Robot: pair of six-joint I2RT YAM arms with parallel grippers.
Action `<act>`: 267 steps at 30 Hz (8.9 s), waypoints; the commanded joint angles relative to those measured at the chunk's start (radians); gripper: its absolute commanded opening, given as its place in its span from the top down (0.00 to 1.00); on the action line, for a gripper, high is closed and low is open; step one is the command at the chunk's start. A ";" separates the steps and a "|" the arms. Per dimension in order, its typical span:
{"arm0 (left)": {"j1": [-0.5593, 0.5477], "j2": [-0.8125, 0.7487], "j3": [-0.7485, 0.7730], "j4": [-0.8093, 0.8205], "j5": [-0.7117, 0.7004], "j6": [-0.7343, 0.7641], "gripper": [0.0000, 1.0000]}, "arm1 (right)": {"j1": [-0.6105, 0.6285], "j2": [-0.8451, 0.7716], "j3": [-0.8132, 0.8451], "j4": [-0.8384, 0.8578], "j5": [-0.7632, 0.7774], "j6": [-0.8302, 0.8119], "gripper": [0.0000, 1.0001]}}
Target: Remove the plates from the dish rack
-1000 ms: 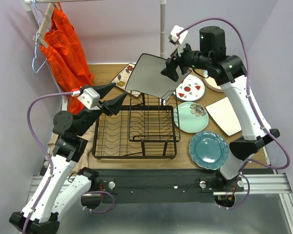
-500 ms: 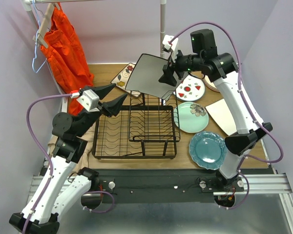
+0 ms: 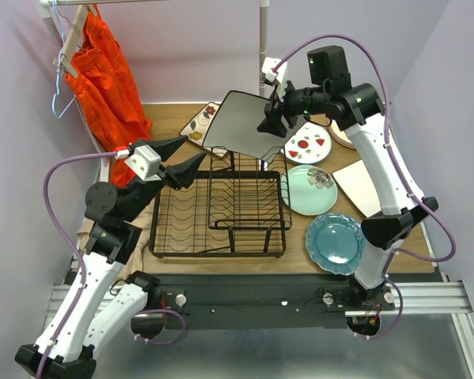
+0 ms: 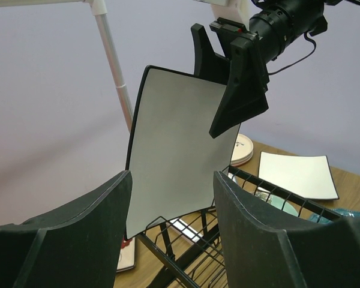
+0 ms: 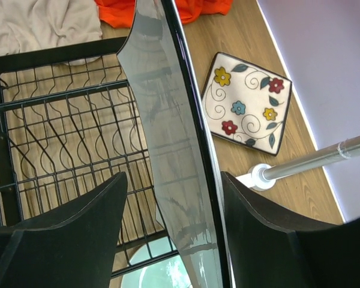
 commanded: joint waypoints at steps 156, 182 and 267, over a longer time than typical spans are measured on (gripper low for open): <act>0.037 0.054 -0.030 0.053 -0.023 -0.014 0.35 | -0.112 -0.333 -0.048 0.500 0.516 0.665 0.99; 0.037 0.034 -0.033 0.059 -0.011 -0.020 0.34 | -0.845 -0.636 -0.865 0.711 0.383 1.219 0.99; 0.037 0.001 -0.039 0.074 0.027 -0.044 0.35 | -1.230 -0.266 -1.685 1.692 -0.031 1.514 0.99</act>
